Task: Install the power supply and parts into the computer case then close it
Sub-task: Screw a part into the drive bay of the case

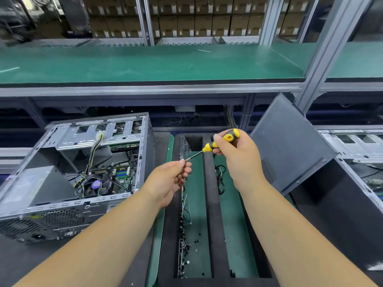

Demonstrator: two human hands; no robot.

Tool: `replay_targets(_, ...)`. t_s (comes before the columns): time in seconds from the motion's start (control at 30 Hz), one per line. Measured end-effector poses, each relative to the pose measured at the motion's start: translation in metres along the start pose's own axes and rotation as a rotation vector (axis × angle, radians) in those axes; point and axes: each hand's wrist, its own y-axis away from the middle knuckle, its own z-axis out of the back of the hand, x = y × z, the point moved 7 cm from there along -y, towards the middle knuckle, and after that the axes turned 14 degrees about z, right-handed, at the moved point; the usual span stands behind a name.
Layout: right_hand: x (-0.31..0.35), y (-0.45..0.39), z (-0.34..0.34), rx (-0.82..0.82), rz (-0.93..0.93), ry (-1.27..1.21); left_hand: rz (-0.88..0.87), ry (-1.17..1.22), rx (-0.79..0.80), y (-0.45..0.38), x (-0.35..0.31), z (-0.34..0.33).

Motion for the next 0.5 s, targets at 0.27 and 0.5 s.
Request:
replay_targets(0.27,0.022,-0.002,-0.018,0.006,0.061,-0.053,-0.054,0.036,0.025,0.013,-0.026,0.012)
replay_targets(0.5,0.047,-0.008,-0.049,0.011,0.130,-0.039,-0.194,-0.177,0.011,0.029,-0.067,0.040)
